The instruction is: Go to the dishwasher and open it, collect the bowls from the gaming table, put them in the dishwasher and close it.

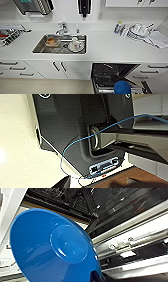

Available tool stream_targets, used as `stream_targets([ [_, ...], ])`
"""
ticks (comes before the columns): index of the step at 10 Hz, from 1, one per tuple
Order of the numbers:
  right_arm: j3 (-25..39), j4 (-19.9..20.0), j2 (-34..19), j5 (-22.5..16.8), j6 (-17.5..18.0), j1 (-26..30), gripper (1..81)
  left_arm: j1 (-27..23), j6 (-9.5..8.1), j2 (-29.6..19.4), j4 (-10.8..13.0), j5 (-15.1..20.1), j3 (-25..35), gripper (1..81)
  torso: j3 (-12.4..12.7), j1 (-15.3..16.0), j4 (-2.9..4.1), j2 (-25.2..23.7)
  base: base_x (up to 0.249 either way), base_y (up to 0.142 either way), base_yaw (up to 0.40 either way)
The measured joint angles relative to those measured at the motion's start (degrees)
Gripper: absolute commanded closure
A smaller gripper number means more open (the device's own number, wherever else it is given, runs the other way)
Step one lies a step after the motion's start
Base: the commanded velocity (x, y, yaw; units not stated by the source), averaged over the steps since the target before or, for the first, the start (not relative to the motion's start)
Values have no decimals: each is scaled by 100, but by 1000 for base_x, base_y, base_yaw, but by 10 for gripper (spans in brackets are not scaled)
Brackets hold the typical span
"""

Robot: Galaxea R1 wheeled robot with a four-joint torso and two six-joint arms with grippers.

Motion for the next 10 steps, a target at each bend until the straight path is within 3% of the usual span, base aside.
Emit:
stream_targets([
  [5,-9,-5,77,-819,295,1434,811,706,5,808,50,-1042,-1673,10,0,0,0,0,0,0,0],
  [6,-83,26,151,-1022,389,1687,10,767,5,1003,61,-1175,-1938,10,0,0,0,0,0,0,0],
  [8,-295,65,189,-1278,413,2092,10,879,2,1365,66,-1349,-2288,10,0,0,0,0,0,0,0],
  [10,-355,76,171,-1459,436,2096,10,985,-1,1488,63,-1429,-2332,10,0,0,0,0,0,0,0],
])
